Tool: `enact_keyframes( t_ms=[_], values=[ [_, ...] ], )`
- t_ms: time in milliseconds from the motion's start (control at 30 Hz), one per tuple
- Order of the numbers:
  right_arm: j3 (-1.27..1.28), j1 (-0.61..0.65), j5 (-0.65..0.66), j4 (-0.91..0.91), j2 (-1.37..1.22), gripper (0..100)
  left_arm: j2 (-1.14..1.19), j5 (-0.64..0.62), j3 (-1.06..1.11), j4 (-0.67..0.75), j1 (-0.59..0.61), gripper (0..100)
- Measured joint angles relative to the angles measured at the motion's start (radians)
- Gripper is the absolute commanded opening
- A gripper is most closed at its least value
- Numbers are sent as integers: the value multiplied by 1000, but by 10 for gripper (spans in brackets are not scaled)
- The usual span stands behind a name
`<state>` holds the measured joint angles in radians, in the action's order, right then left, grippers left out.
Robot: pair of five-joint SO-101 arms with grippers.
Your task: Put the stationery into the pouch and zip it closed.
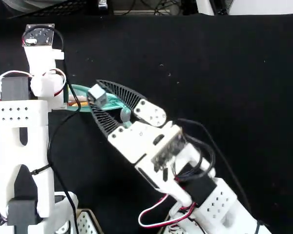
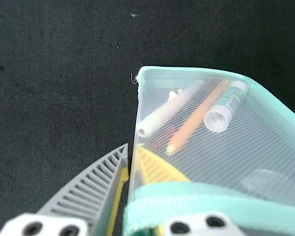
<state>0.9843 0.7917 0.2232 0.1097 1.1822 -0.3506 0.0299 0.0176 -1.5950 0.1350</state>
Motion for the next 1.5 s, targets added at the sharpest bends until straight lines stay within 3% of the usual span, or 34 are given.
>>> enact_keyframes(
  t_ms=[467, 600, 700, 1000, 1267, 1500],
  values=[
    [3, -2, 6, -54, -265, 14, 2, 0, 2, 18, 0, 29],
    [2, -41, 8, -12, -325, 132, 2, 0, 2, 18, 0, 29],
    [-75, -52, 8, 140, -338, 215, 3, 0, 2, 18, 0, 29],
    [-517, -78, -49, 749, -342, 220, 3, 0, 2, 25, 0, 29],
    [-621, -198, -54, 1014, -341, 219, 3, 0, 2, 25, 0, 29],
    [-482, -203, -54, 1115, -341, 219, 3, 0, 2, 25, 0, 29]
  ],
)
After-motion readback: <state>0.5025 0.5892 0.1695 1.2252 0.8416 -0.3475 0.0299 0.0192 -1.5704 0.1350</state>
